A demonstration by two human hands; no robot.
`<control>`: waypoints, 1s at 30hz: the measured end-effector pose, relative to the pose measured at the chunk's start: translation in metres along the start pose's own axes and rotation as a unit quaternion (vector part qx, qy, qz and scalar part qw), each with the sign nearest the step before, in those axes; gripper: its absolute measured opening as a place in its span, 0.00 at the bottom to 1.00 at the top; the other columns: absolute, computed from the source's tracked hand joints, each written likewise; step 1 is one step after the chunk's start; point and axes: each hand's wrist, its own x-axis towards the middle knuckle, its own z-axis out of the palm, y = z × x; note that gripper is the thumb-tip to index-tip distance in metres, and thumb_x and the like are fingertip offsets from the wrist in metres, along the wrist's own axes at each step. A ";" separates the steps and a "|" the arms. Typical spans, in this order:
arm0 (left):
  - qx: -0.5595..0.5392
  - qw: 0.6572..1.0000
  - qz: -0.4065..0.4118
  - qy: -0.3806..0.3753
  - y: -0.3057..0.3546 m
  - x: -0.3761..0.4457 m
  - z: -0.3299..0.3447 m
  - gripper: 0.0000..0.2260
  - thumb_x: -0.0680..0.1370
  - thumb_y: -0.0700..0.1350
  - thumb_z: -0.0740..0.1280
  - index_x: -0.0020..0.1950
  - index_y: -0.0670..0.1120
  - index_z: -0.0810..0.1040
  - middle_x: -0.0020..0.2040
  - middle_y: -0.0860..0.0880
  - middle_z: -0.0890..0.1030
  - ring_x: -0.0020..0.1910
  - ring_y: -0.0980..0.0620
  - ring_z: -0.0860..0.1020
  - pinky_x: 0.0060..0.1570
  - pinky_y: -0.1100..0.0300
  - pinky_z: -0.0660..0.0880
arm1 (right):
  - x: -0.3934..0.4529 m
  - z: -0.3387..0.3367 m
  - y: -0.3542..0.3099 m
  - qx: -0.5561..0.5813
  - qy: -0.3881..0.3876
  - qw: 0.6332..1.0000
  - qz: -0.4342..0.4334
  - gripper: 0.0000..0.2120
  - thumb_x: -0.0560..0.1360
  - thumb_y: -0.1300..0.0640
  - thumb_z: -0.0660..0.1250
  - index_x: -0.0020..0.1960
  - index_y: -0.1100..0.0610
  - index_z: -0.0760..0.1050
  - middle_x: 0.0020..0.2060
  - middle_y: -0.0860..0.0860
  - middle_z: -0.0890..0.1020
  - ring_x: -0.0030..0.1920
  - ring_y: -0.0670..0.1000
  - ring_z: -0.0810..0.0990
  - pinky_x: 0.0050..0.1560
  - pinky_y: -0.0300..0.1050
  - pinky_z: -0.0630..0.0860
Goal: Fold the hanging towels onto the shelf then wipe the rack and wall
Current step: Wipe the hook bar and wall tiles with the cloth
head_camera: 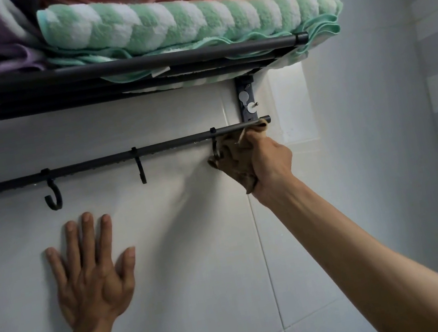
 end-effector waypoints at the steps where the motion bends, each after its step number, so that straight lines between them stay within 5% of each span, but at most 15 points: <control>1: 0.002 1.000 -0.001 0.000 0.000 0.000 0.000 0.33 0.79 0.61 0.50 0.82 0.47 0.55 0.83 0.47 0.50 0.81 0.45 0.47 0.76 0.36 0.43 | -0.001 0.003 0.004 -0.021 -0.008 1.000 -0.003 0.07 0.77 0.62 0.69 0.40 0.62 0.78 0.46 0.65 0.84 0.43 0.63 0.85 0.46 0.67 0.83; 4: 0.005 1.000 0.000 -0.002 0.000 0.000 0.001 0.33 0.79 0.61 0.50 0.82 0.48 0.55 0.83 0.47 0.50 0.81 0.45 0.47 0.77 0.38 0.42 | -0.006 0.008 0.011 -0.085 -0.023 0.996 0.003 0.08 0.77 0.57 0.71 0.40 0.59 0.79 0.43 0.61 0.82 0.38 0.59 0.81 0.39 0.61 0.84; 7: 0.005 1.000 0.003 -0.001 0.000 0.000 0.000 0.33 0.79 0.61 0.50 0.82 0.48 0.55 0.83 0.47 0.50 0.81 0.45 0.47 0.77 0.39 0.41 | -0.004 0.001 0.002 -0.076 -0.013 0.997 0.007 0.07 0.76 0.57 0.72 0.41 0.58 0.80 0.48 0.64 0.85 0.44 0.64 0.85 0.48 0.72 0.80; 11: 0.003 1.000 0.002 0.000 0.000 0.001 -0.001 0.33 0.79 0.61 0.50 0.82 0.48 0.54 0.83 0.47 0.49 0.81 0.45 0.47 0.77 0.38 0.43 | 0.007 -0.013 -0.016 -0.027 0.068 0.997 -0.033 0.05 0.77 0.58 0.72 0.49 0.59 0.79 0.47 0.61 0.86 0.38 0.59 0.84 0.36 0.58 0.84; 14: 0.003 1.000 0.002 -0.001 -0.001 0.000 0.000 0.33 0.79 0.61 0.50 0.82 0.48 0.54 0.83 0.47 0.49 0.81 0.45 0.47 0.77 0.37 0.43 | 0.010 -0.012 -0.010 -0.030 0.088 0.994 -0.053 0.07 0.76 0.57 0.72 0.51 0.57 0.77 0.43 0.60 0.83 0.35 0.58 0.80 0.24 0.45 0.77; 17: 0.005 1.000 0.006 0.004 0.000 0.000 0.000 0.33 0.79 0.61 0.51 0.82 0.48 0.54 0.83 0.47 0.50 0.81 0.44 0.47 0.77 0.37 0.43 | 0.002 -0.003 0.013 -0.070 0.027 0.997 -0.019 0.05 0.76 0.58 0.73 0.48 0.57 0.77 0.39 0.60 0.83 0.38 0.60 0.79 0.46 0.65 0.79; 21: 0.003 1.000 0.006 0.004 -0.001 0.000 0.000 0.33 0.79 0.61 0.51 0.82 0.48 0.55 0.83 0.47 0.50 0.81 0.44 0.47 0.77 0.38 0.42 | 0.000 -0.002 0.014 -0.043 0.025 0.999 -0.017 0.04 0.78 0.59 0.71 0.50 0.60 0.79 0.38 0.61 0.83 0.35 0.61 0.82 0.53 0.82 0.70; 25: 0.002 1.000 0.009 0.012 -0.001 0.001 -0.001 0.33 0.79 0.60 0.52 0.81 0.47 0.56 0.82 0.46 0.51 0.81 0.44 0.48 0.77 0.38 0.42 | 0.012 -0.005 0.002 0.062 0.065 0.995 -0.048 0.07 0.79 0.62 0.68 0.42 0.62 0.76 0.26 0.56 0.78 0.25 0.53 0.76 0.50 0.62 0.79; 30: 0.002 1.000 0.012 0.016 -0.001 0.000 0.000 0.33 0.79 0.60 0.52 0.81 0.47 0.55 0.83 0.47 0.50 0.81 0.44 0.48 0.76 0.36 0.45 | 0.009 0.008 0.028 0.022 0.016 0.999 -0.034 0.06 0.80 0.58 0.69 0.49 0.61 0.82 0.42 0.58 0.83 0.45 0.57 0.83 0.58 0.68 0.79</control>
